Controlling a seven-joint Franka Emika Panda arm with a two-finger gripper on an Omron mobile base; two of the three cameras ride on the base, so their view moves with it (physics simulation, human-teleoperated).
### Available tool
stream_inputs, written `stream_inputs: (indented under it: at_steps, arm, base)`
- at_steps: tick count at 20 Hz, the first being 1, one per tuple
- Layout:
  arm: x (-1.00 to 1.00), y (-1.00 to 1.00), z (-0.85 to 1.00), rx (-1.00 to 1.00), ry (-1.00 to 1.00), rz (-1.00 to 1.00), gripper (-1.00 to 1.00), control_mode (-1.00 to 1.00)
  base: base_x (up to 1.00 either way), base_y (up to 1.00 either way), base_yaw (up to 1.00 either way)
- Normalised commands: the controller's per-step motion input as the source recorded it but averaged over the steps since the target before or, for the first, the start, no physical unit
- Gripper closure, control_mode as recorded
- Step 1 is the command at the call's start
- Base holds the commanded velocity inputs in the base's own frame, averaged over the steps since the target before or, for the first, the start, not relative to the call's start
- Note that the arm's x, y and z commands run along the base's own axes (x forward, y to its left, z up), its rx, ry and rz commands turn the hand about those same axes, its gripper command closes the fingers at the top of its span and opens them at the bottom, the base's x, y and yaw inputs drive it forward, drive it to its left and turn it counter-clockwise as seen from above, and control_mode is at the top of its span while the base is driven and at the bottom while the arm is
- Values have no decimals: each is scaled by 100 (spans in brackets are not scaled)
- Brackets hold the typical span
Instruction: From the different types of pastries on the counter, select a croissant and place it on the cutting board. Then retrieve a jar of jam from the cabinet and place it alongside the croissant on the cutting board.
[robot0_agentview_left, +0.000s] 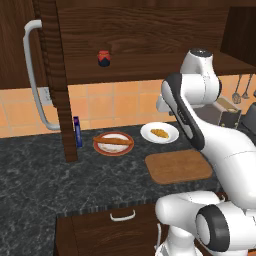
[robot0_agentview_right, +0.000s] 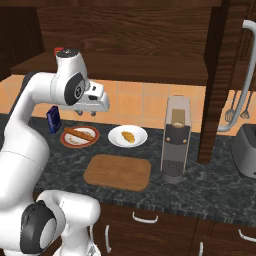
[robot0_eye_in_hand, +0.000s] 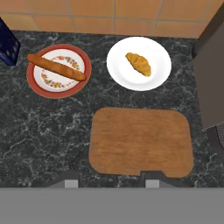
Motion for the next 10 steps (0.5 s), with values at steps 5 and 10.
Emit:
stream_inputs:
  at_steps: [5,10]
  arm:
    - [14,14,0,0,0,-4,-100,-100]
    - [29,2,42,10,0,-1,-100,-100]
  base:
    - [0,0,0]
    - [0,0,0]
